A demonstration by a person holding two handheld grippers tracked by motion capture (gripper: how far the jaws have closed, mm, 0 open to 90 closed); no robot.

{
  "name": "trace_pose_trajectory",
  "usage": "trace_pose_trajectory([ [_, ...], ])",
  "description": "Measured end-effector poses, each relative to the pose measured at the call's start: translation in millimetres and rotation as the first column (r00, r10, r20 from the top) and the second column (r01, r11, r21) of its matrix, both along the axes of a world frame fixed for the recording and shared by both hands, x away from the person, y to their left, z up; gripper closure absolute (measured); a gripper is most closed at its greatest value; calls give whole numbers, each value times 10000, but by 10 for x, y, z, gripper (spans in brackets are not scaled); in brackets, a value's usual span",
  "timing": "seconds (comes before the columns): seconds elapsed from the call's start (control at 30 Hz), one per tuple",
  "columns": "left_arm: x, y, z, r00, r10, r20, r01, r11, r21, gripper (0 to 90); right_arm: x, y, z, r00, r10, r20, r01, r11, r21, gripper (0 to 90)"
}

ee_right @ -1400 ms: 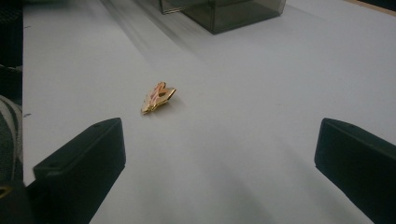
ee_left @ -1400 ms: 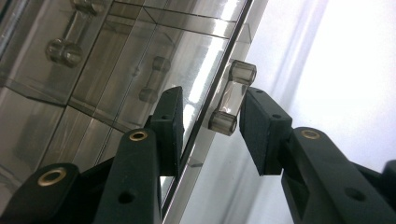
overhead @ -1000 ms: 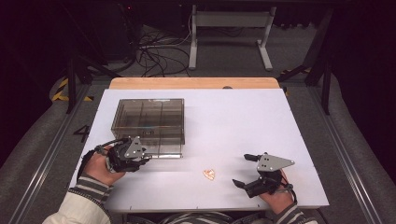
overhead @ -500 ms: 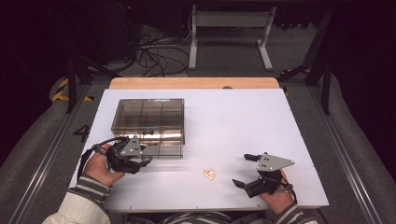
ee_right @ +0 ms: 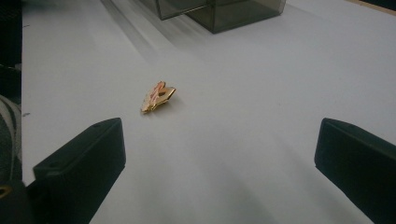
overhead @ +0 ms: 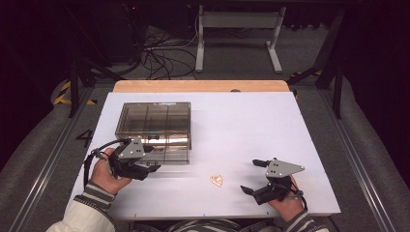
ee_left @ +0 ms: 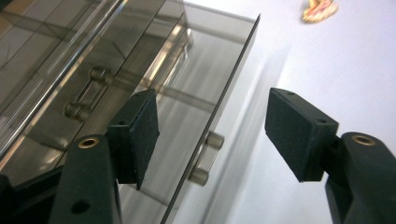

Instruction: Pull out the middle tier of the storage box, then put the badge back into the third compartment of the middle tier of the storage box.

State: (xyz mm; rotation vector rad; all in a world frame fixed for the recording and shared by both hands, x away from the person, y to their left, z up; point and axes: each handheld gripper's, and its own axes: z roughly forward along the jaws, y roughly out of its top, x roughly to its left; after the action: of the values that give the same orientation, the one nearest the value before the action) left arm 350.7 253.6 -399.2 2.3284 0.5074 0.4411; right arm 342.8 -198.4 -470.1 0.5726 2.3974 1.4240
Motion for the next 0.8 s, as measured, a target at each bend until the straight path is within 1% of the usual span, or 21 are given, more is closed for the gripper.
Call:
trace_pose_trajectory([
  [0.07, -1, -1, 12, 10000, -45, -25, 45, 9998, -207, 367, -1, 0, 0, 10000, 0, 7, 0, 10000, 19, 24],
  [0.17, -2, -16, 22, 9999, -118, -82, 114, 9992, -372, 369, 0, -2, 0, 10000, -9, 4, 9, 10000, 8, 24],
  [0.23, 8, -35, 18, 9991, -167, -392, 143, 9980, -622, 349, 1, -2, -1, 10000, -11, -2, 11, 10000, 28, 24],
  [0.27, 15, -42, 21, 9987, -224, -448, 199, 9983, -545, 341, 1, -2, 0, 10000, -23, -23, 23, 10000, 49, 24],
  [0.4, 11, -103, 18, 9967, -259, -772, 197, 9966, -801, 293, 3, -1, -1, 10000, -32, -26, 32, 10000, 46, 24],
  [0.53, -5, -167, 33, 9963, -337, -787, 258, 9947, -995, 288, 4, 1, -2, 10000, -32, -7, 32, 10000, 13, 24],
  [0.67, 3, -236, 33, 9946, -371, -971, 246, 9916, -1268, 288, 2, 1, -2, 10000, -28, -3, 28, 10000, 4, 24],
  [0.73, 1, -268, 32, 9939, -369, -1043, 231, 9912, -1306, 288, 0, 1, 0, 10000, -24, 7, 24, 10000, -19, 24],
  [0.8, -15, -323, 35, 9936, -296, -1094, 158, 9921, -1248, 286, 0, 1, -1, 10000, -26, 5, 26, 10000, -24, 24],
])
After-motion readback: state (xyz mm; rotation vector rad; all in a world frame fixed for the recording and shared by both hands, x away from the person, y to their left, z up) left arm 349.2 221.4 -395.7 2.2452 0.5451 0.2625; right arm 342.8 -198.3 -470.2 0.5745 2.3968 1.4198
